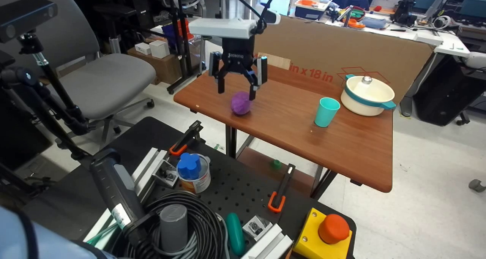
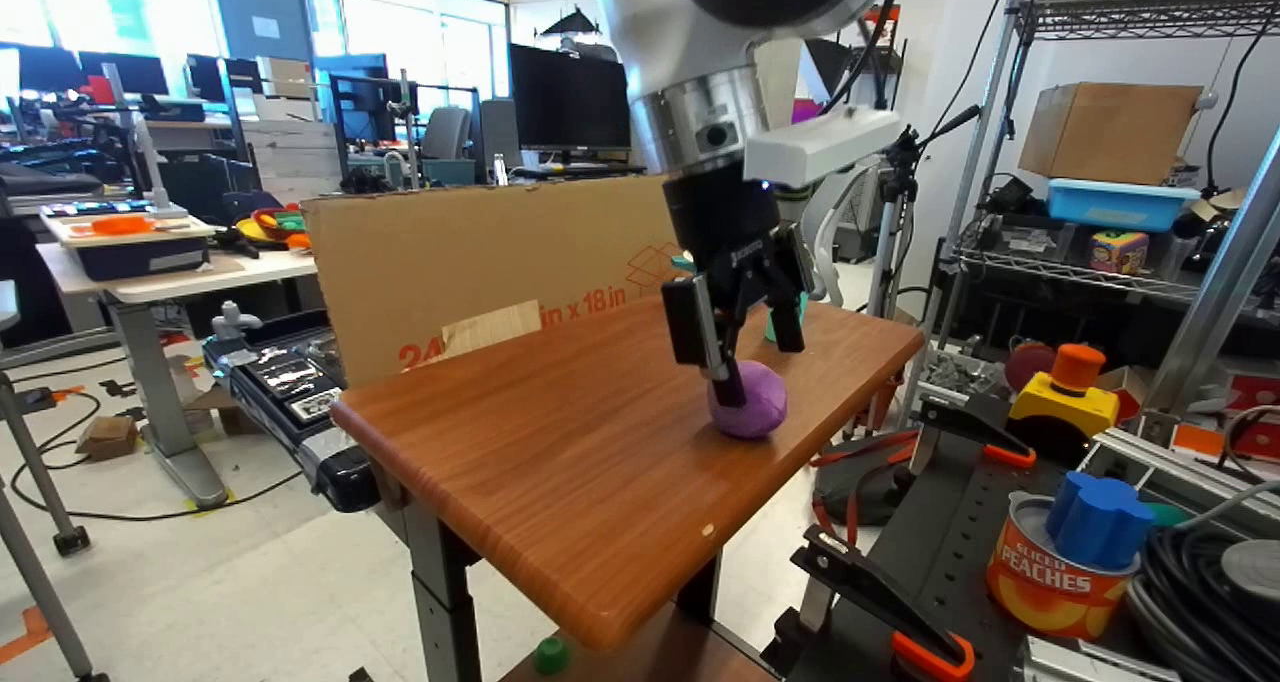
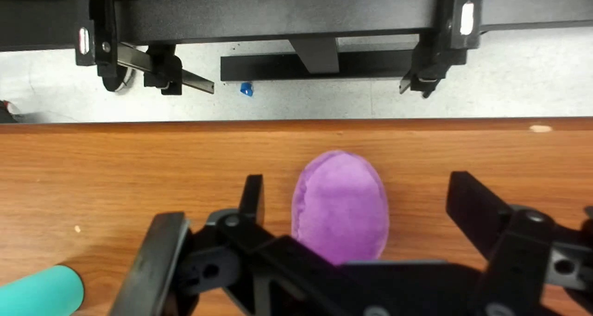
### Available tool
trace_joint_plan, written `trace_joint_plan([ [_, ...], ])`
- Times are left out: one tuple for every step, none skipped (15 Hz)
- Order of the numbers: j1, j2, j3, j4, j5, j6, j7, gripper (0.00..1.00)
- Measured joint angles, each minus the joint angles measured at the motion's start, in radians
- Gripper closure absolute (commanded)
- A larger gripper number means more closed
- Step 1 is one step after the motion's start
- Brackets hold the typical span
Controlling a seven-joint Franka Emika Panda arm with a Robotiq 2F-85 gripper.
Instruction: Pick up the purple object on the table and move it at the edge of the table
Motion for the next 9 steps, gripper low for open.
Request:
trace_joint_plan([
  [-0.004,-0.060,0.009,-0.039,0.028,0.022,-0.005,0.00],
  [-0.010,-0.118,0.017,-0.073,0.071,0.036,-0.011,0.00],
  [-0.012,-0.160,0.019,-0.092,0.077,0.031,-0.014,0.00],
  [-0.012,-0.171,0.019,-0.096,0.075,0.028,-0.013,0.00],
  [-0.012,-0.162,0.019,-0.094,0.074,0.029,-0.013,0.00],
  [-0.012,-0.150,0.019,-0.094,0.073,0.030,-0.013,0.00],
  [-0.012,-0.137,0.019,-0.090,0.073,0.031,-0.013,0.00],
  [-0.012,-0.127,0.019,-0.087,0.073,0.032,-0.013,0.00],
  [-0.012,-0.119,0.019,-0.083,0.073,0.032,-0.013,0.00],
])
